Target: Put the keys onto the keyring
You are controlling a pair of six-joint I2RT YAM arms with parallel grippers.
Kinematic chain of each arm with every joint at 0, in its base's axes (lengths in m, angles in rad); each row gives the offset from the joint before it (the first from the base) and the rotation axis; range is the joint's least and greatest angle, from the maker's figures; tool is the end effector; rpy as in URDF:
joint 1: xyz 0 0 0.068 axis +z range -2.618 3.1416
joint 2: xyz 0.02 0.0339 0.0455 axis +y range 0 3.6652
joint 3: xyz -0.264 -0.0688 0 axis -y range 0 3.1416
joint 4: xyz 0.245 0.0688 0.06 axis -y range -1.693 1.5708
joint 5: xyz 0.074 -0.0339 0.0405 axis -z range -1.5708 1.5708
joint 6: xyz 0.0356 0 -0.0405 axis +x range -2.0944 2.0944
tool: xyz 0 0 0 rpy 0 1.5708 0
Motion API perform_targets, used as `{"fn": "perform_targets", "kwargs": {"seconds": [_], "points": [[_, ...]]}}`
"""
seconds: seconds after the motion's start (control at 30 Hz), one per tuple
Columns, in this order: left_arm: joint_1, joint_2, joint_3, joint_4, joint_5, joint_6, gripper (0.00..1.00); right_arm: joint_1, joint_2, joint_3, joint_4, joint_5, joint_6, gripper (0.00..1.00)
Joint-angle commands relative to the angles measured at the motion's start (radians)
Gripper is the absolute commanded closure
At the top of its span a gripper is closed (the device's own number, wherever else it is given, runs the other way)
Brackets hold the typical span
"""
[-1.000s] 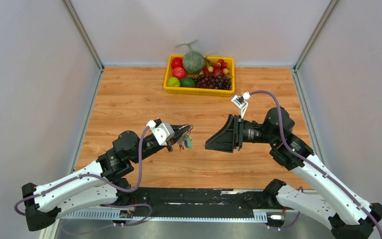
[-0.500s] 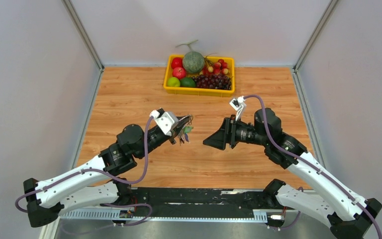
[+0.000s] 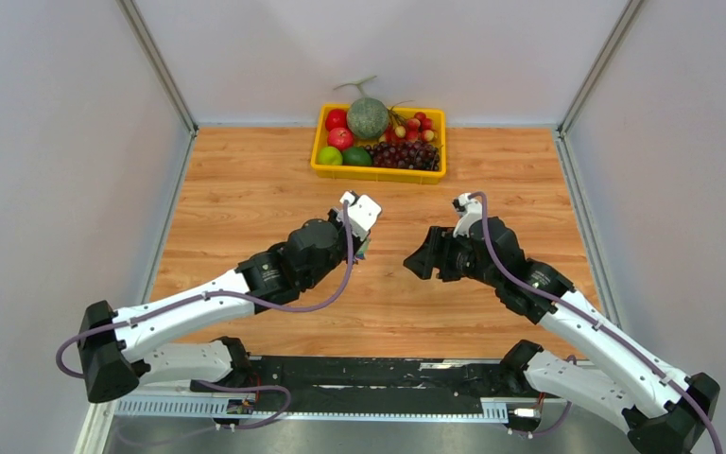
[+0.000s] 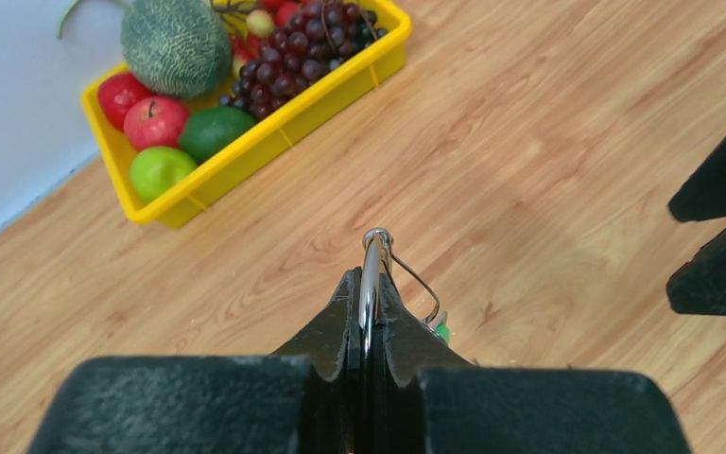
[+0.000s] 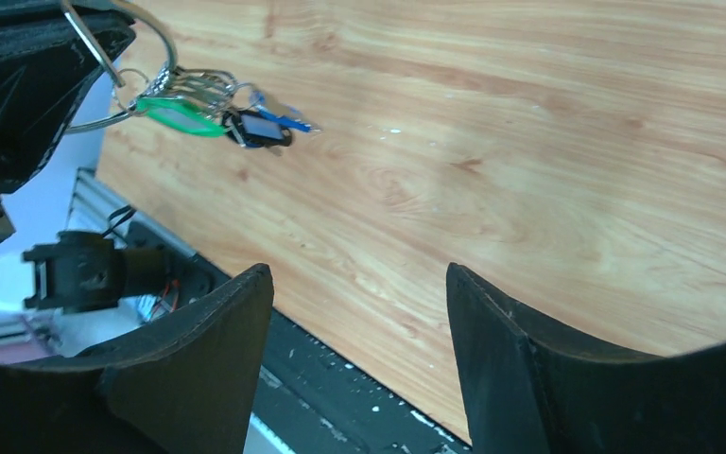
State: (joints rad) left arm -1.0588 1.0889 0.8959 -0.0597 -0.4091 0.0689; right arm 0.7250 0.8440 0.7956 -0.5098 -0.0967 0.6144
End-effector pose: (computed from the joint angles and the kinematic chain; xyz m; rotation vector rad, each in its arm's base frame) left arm 0.1362 -0.2135 0.3327 0.7142 1.6682 -0.3321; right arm 0.1362 0.1253 0.3009 -0.1854 2.2521 0.8632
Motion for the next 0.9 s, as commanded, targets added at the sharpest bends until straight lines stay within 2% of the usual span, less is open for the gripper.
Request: {"fn": "perform_targets", "kwargs": {"seconds": [0.0,0.43,0.67,0.87], "points": [[0.000,0.059,0.065,-0.022,-0.077,-0.041,1.00,-0.003,-0.014,-0.020,-0.012,0.136,-0.019,0.30],[0.061,0.374,0.084,-0.071,-0.211,-0.047,1.00,-0.002,0.005,-0.062,0.006,0.163,-0.038,0.26],[0.119,0.450,0.092,-0.152,-0.352,-0.043,0.97,-0.002,0.036,-0.072,0.022,0.169,-0.057,0.24],[0.134,0.472,0.087,-0.228,-0.395,-0.077,0.93,-0.002,0.078,-0.075,0.050,0.168,-0.074,0.23]]}}
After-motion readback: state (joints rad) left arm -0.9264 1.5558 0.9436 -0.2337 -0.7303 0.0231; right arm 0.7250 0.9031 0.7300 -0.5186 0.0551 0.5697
